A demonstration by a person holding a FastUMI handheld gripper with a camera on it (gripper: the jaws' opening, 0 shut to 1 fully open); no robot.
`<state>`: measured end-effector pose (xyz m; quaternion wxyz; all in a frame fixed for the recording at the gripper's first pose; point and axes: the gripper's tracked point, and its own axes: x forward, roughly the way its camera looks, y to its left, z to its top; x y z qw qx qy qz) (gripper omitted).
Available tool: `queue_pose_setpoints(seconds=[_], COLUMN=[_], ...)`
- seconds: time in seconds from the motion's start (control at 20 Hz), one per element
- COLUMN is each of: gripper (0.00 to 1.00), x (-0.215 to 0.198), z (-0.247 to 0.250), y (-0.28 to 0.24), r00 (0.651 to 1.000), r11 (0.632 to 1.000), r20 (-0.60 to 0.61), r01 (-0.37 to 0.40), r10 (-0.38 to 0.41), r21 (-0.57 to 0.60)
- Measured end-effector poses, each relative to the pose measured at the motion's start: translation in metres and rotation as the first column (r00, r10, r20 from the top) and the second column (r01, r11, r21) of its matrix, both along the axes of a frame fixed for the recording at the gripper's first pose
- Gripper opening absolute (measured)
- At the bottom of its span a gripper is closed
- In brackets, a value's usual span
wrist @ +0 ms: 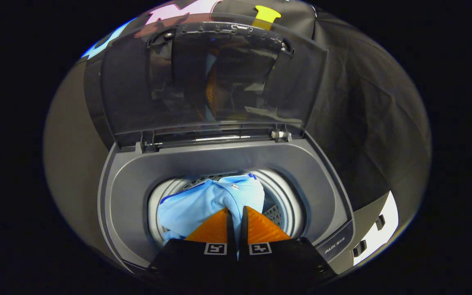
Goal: Put the clothes into the washing machine and then close the washing machine lid.
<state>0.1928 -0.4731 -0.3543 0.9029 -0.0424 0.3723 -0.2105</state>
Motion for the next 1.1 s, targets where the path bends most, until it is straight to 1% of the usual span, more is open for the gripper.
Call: queue_pose_setpoints(seconds=[0.45,0.55,0.6,0.65,0.7,0.8,0.85,1.0,1.1], gripper=[0.05,0.05,0.09,0.27,0.44,0.8,0.97,0.97,0.97], x=[-0.003,-0.004,-0.003,0.002,0.002,0.006,0.005,0.003,0.004], z=[-0.007,-0.015,-0.014,-0.02,-0.014,-0.018,-0.023,-0.023,-0.021], y=[-0.003,-0.004,-0.004,-0.006,-0.004,0.009,0.008,0.006,0.004], r00=[0.999,0.999,0.999,0.999,0.998,0.995,0.994,0.993,0.994], r11=[1.0,1.0,1.0,0.999,0.999,0.996,0.996,0.995,0.996], r20=[-0.032,-0.051,-0.046,-0.044,-0.046,-0.049,-0.058,-0.072,-0.061], r01=[-0.008,-0.009,-0.015,-0.027,-0.043,-0.087,-0.092,-0.095,-0.088], r10=[0.008,0.009,0.014,0.026,0.042,0.087,0.092,0.094,0.087], r21=[-0.003,0.001,-0.009,-0.019,-0.022,-0.001,-0.003,-0.013,-0.007])
